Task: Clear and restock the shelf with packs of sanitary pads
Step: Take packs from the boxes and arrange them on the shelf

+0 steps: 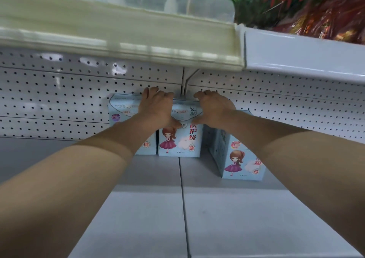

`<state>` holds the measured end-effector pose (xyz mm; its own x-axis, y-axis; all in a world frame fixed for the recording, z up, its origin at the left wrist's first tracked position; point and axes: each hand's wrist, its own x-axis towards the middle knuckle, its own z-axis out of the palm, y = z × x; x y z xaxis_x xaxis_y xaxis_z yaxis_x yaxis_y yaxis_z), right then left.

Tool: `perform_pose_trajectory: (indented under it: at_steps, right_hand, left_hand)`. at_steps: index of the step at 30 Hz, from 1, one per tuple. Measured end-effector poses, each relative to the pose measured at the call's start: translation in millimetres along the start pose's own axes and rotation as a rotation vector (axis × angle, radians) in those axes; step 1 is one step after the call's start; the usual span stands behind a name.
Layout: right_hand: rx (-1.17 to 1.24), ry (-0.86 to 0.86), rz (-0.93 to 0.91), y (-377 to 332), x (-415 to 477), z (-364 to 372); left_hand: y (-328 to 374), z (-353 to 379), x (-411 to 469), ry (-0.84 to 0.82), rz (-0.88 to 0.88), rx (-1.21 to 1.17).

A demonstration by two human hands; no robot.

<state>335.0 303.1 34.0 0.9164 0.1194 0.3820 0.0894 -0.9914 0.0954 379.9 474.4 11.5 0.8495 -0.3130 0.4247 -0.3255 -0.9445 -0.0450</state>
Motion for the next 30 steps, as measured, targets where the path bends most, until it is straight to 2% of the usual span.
perform_pose_trajectory:
  at_steps: [12,17,23,30]
  right_hand:
    - [-0.008,0.011,0.059,32.7,-43.6,-37.7]
    - [0.046,0.034,0.131,60.2,-94.7,-49.1]
    - [0.164,0.016,0.242,115.0,-187.4,-73.7]
    - [0.179,0.035,0.306,214.5,-348.0,-121.0]
  left_hand:
    - [38.8,-29.6,-24.8,0.037,-0.026,-0.032]
    - [78.4,-44.9,-60.5,0.009,-0.066,-0.171]
    - [164.5,-71.7,-115.4,-0.075,-0.120,-0.319]
    - [310.3,-101.1,-200.2,-0.051,-0.045,-0.434]
